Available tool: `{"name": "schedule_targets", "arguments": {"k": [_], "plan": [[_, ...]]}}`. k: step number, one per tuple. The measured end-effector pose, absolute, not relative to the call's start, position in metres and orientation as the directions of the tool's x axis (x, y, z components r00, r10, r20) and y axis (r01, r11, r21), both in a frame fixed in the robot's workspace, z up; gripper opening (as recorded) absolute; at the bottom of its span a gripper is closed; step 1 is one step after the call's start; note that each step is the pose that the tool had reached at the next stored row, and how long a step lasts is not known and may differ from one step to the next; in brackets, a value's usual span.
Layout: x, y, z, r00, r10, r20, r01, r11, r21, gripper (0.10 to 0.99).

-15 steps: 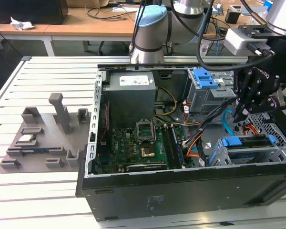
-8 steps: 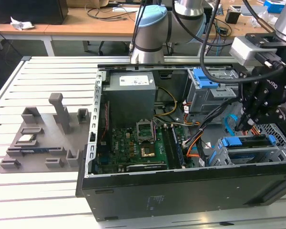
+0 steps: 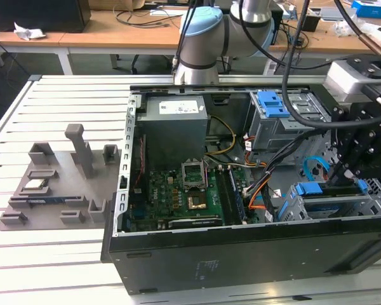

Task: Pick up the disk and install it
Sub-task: 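Insert the second disk wire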

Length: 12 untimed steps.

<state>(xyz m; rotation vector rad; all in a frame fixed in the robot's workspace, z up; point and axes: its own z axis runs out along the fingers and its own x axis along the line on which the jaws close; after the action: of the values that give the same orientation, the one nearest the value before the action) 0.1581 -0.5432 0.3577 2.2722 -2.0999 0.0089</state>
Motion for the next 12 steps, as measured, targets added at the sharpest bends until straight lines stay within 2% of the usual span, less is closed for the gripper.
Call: {"name": "schedule_targets", "arguments": {"k": [5,12], "plan": [[0.162,-0.559,0.354,0.079,-0.996,0.037,-0.996,-0.078,0.031,0.157],[0.169,-0.551,0.351,0.079,-0.996,0.037,-0.996,-0.078,0.031,0.157]]}}
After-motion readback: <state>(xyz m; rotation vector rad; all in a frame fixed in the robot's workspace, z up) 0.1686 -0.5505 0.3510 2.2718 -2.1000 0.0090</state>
